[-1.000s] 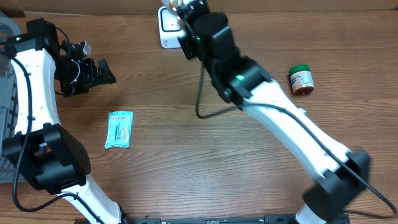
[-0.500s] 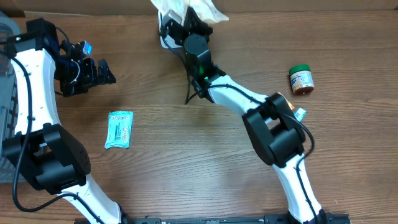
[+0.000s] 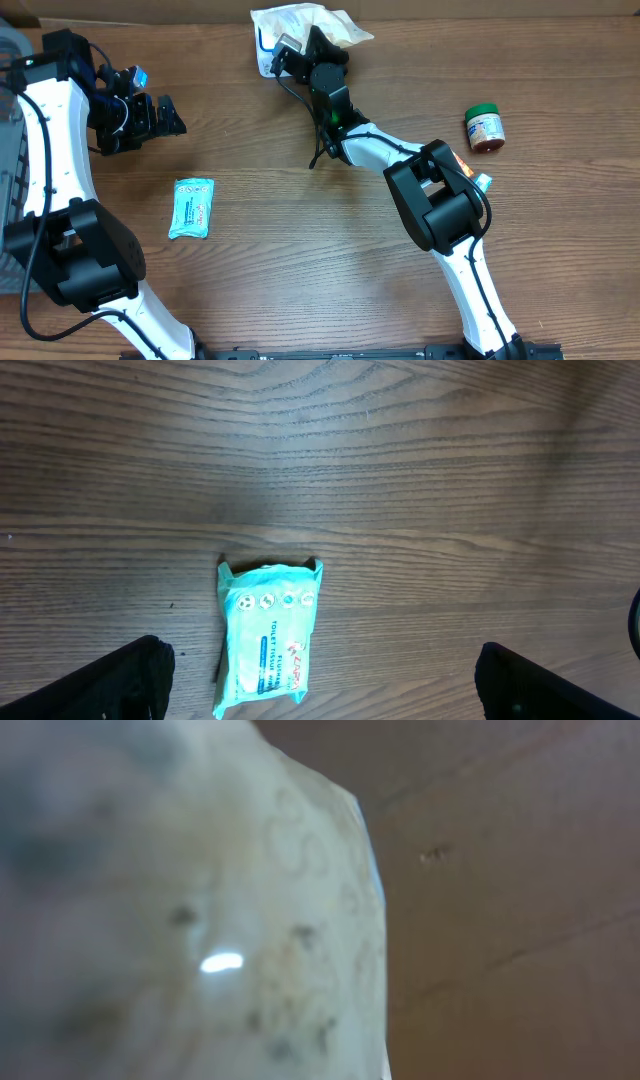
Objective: Scan the item barcode
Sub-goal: 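Hold the brown bag in front of the scanner with the right gripper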
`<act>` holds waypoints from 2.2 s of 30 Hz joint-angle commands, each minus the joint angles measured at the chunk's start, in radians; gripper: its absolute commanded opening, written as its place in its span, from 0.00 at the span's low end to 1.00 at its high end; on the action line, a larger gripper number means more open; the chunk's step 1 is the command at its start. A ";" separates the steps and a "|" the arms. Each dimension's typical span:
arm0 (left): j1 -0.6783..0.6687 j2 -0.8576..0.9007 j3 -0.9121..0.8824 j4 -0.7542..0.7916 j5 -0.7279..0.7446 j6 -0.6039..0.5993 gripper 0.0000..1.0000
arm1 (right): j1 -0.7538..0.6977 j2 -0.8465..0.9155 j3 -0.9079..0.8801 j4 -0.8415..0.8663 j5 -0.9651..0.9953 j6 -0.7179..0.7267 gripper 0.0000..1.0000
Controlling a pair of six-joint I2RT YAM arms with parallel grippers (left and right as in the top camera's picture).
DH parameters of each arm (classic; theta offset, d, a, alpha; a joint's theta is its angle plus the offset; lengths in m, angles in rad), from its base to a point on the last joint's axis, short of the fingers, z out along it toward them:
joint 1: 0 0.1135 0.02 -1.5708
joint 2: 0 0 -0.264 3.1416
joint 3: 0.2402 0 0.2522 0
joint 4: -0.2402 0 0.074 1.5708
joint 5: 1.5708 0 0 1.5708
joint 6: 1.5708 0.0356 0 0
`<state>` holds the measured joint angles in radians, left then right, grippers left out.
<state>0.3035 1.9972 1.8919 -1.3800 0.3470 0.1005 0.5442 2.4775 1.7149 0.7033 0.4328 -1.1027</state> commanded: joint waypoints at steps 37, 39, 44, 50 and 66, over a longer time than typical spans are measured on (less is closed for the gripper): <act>0.003 -0.024 0.017 0.001 0.000 -0.003 1.00 | -0.084 -0.012 0.079 -0.011 -0.218 -0.028 0.04; 0.003 -0.024 0.017 0.001 0.000 -0.003 0.99 | -0.087 -0.012 0.111 -0.059 -0.234 -0.029 0.04; 0.003 -0.025 0.017 0.001 0.000 -0.003 1.00 | -0.086 -0.012 0.156 -0.093 -0.289 -0.032 0.04; 0.003 -0.025 0.017 0.001 0.000 -0.003 0.99 | -0.086 0.005 0.159 -0.100 -0.303 -0.117 0.04; 0.003 -0.024 0.017 0.001 0.000 -0.003 1.00 | -0.040 0.021 0.158 -0.184 -0.090 -0.159 0.05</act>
<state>0.3035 1.9972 1.8919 -1.3800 0.3470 0.1005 0.4953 2.4836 1.8458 0.5198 0.2699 -1.2304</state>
